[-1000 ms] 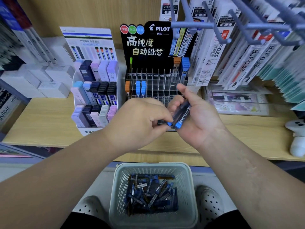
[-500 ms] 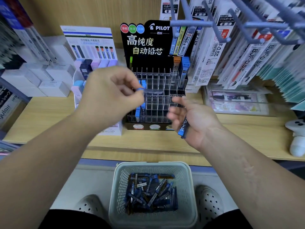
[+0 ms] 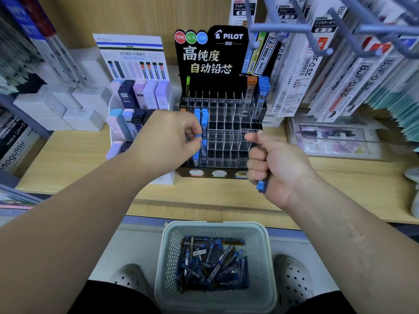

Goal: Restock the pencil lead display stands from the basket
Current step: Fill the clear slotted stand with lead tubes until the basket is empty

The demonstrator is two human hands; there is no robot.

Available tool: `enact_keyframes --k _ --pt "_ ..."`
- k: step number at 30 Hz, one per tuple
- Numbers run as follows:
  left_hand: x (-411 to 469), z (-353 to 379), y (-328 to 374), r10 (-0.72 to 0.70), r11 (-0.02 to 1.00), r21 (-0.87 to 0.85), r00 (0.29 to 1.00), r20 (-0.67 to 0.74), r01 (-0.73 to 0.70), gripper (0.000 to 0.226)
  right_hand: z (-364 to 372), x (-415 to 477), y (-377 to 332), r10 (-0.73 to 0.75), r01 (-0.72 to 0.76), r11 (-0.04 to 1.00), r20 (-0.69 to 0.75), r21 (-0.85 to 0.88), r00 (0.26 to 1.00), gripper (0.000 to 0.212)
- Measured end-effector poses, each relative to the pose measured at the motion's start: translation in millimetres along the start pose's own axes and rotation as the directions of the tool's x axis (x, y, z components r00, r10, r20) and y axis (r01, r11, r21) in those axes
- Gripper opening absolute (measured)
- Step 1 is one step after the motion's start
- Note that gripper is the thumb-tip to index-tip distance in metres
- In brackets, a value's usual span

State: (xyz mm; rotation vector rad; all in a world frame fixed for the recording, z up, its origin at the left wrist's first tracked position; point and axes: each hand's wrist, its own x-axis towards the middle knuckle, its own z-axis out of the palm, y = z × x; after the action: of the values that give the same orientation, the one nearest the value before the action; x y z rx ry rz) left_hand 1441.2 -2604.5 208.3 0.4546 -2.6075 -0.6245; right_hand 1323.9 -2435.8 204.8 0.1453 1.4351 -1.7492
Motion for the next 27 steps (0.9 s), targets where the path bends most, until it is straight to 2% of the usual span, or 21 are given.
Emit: enact_keyframes --k 3,7,10,16,19,21,23,25,27 --pt "6.3 1.3 0.0 -0.008 1.0 0.022 1.0 -0.002 0.009 0.005 -1.0 0.2 -1.2 -0.003 0.001 0.997 0.03 0.071 1.0 0.024" --pt "10.3 4.1 -1.9 0.028 0.994 0.103 0.994 0.11 -0.039 0.007 -1.5 -0.5 -3.0 -0.013 0.007 0.993 0.058 0.117 0.998 0.024" --pt "9.7 11.9 -2.1 0.034 0.985 0.165 0.991 0.133 -0.056 0.007 -2.0 -0.7 -4.1 -0.01 0.0 0.991 0.068 0.136 0.998 0.025" --pt "13.8 16.5 3.0 -0.165 0.965 0.225 0.979 0.119 0.136 0.016 -1.1 -0.9 -6.8 -0.024 0.009 0.971 0.058 0.239 0.998 0.025" --pt "12.8 12.7 10.2 -0.179 0.965 0.211 0.978 0.103 0.155 0.023 -0.7 -1.7 -8.8 -0.022 0.014 0.958 0.022 0.286 1.0 0.026" --pt "11.0 8.8 18.7 -0.159 0.983 0.106 0.984 0.08 0.15 0.022 -0.2 -2.1 -9.9 -0.03 0.028 0.952 0.001 0.303 1.0 0.028" --pt "6.0 4.9 37.0 -0.211 0.958 -0.169 0.969 0.128 0.232 0.019 1.6 -3.3 -10.6 -0.048 0.048 0.949 -0.006 0.312 0.999 0.03" --pt "-1.6 5.7 56.6 -0.297 0.812 -0.419 0.906 0.301 0.406 0.019 4.0 -4.2 -10.2 -0.072 0.069 0.949 -0.002 0.307 0.997 0.03" --pt "-9.2 12.4 67.8 -0.319 0.702 -0.499 0.851 0.416 0.507 0.016 5.8 -3.9 -8.3 -0.094 0.089 0.957 0.005 0.277 0.996 0.031"
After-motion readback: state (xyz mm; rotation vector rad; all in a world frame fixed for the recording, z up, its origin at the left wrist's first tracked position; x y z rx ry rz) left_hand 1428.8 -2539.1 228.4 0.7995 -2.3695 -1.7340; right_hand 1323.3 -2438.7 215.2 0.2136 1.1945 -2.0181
